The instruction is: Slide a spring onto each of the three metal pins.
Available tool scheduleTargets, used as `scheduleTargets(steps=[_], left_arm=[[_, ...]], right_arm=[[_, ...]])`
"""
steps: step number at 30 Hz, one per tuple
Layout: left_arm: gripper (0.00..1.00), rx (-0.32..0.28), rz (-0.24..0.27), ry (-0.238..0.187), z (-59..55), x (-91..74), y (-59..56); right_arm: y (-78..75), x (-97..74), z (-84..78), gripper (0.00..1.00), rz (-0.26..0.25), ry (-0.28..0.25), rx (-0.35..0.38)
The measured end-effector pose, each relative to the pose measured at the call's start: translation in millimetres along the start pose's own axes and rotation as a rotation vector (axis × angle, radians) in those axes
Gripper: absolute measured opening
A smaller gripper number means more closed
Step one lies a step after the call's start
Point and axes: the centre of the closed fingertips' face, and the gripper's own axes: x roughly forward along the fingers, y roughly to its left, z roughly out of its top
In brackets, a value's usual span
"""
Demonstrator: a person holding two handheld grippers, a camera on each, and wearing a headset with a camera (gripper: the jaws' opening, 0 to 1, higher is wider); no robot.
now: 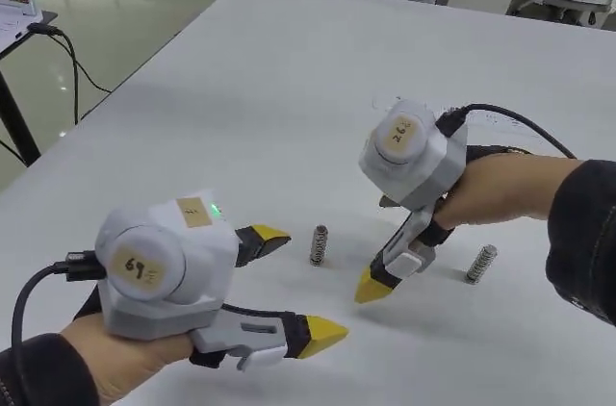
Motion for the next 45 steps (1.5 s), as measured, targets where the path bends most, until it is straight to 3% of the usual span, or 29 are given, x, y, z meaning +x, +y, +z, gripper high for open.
scheduleTargets(steps=[18, 28, 45], left_arm=[[0.62, 0.007, 0.001, 0.012, -1.9, 0.0, -0.2], [0.62, 0.010, -0.003, 0.019, -3.6, 0.5, -1.4], [0.62, 0.023, -0.006, 0.033, -5.8, -0.2, -4.4]], right_arm=[[-14.0, -16.5, -8.8, 0.99, -0.080, -0.067, 0.054], [-23.0, -29.4, -20.0, 0.99, -0.124, -0.104, 0.101], [-23.4, -49.2, -40.0, 0.99, -0.180, -0.145, 0.170]])
